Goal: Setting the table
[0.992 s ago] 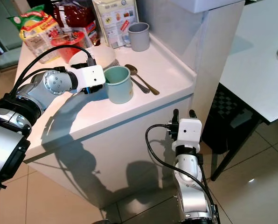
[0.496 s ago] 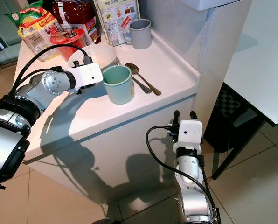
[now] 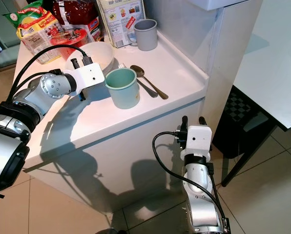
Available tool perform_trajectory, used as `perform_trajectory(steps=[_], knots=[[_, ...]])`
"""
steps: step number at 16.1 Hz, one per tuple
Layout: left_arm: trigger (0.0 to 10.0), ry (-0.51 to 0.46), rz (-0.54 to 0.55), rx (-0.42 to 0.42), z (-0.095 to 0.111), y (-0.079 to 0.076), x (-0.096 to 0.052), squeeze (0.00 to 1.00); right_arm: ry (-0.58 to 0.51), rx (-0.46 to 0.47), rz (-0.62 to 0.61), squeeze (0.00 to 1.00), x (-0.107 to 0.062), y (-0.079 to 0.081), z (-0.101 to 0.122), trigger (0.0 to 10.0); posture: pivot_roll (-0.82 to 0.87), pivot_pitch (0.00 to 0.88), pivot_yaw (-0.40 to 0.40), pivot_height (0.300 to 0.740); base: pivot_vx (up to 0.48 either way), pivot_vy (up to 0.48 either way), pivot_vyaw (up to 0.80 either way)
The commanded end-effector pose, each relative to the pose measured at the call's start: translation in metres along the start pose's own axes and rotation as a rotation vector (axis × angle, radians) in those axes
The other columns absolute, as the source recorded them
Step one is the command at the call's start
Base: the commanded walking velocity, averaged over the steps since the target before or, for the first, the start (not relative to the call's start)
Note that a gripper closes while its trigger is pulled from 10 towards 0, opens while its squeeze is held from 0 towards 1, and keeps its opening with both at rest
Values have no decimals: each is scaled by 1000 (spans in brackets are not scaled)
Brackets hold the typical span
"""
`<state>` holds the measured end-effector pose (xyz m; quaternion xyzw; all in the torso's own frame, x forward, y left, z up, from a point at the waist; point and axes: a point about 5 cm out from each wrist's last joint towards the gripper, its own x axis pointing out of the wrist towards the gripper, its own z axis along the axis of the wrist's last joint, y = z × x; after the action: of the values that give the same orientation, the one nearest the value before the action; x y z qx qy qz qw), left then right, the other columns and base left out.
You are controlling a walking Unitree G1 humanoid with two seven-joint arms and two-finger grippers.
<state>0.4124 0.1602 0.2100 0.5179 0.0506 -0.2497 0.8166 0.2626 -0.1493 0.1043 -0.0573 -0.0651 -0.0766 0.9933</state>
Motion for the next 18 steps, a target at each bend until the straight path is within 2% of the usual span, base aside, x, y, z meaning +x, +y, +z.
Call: perform_trajectory(steps=[1,7,11,14,18], knots=[[0,25,18,-31,-11,4,-5,0,-3,5,22,0,-1,6,3,10000,-1,82,176,740,0,0,0],[0,9,49,-44,-11,11,-8,0,-2,6,28,0,-1,7,3,10000,7,79,169,740,0,0,0],[0,4,114,-57,-15,24,-15,0,-1,6,35,0,1,8,3,10000,14,78,165,740,0,0,0],[0,-17,181,-116,-14,37,-19,0,1,7,37,0,2,9,3,10000,20,75,161,740,0,0,0],[0,-61,240,-131,-11,51,-26,0,-1,12,43,0,4,11,3,10000,29,68,157,740,0,0,0]])
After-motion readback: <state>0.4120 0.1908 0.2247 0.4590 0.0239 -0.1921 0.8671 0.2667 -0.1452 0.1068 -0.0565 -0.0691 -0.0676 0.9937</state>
